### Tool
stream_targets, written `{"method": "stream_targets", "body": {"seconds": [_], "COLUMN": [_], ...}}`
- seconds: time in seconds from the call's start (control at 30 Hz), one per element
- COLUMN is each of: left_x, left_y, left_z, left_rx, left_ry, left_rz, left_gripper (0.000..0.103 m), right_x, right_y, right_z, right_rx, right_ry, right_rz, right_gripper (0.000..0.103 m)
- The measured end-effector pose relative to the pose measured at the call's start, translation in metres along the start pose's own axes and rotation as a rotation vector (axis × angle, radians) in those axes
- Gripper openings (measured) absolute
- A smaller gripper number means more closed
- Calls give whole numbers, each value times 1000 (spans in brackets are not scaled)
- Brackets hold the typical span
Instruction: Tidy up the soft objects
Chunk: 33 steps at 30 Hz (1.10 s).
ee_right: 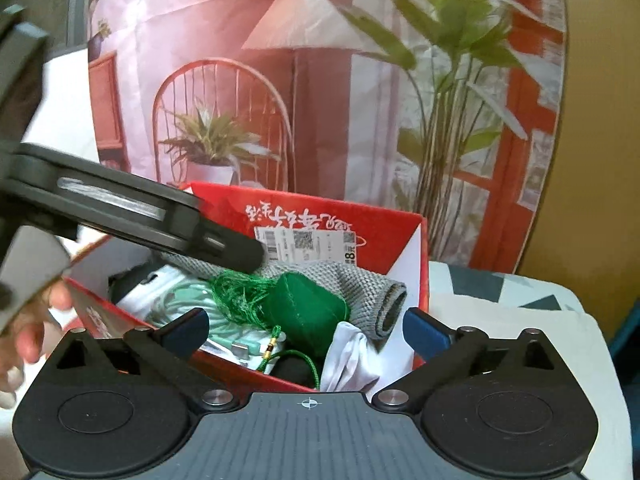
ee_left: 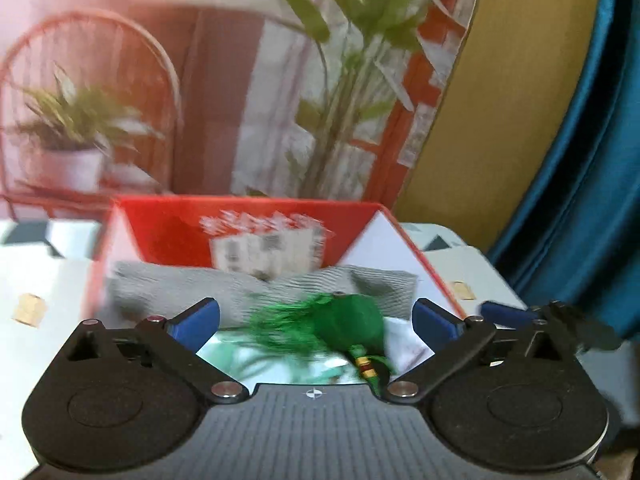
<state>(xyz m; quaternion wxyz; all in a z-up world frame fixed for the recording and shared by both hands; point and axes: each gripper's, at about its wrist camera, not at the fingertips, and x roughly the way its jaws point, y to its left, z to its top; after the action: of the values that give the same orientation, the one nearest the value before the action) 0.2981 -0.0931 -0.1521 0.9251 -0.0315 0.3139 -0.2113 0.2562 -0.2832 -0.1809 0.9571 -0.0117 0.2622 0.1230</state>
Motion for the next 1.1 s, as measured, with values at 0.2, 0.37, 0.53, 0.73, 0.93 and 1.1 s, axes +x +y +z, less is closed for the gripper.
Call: {"method": "stream_targets", "body": {"seconds": [0.2, 0.37, 0.53, 0.73, 0.93, 1.1], "left_x": [-46, -85, -127, -168, -211, -252], "left_y": [10, 15, 12, 8, -5, -19], "left_z": [-9, -19, -29, -34, -38, -37], "left_rx": [44, 32, 27, -28, 5, 16], "left_ry": [-41, -75, -120, -112, -151, -205], "left_rz": [146, 198, 239, 246, 332, 357], "left_gripper": [103, 103, 103, 103, 103, 103], "right_x": [-25, -50, -76, -106, -145, -182], "right_y": [7, 20, 31, 43, 56, 68], "right_z": [5, 8, 13, 18, 19, 22], "right_rx": [64, 98, 128, 157, 182, 170], "right_ry": [-39, -88, -119, -138, -163, -188], "right_rz": [-34, -57, -76, -91, -109, -135], "right_gripper": [103, 103, 103, 103, 103, 103]}}
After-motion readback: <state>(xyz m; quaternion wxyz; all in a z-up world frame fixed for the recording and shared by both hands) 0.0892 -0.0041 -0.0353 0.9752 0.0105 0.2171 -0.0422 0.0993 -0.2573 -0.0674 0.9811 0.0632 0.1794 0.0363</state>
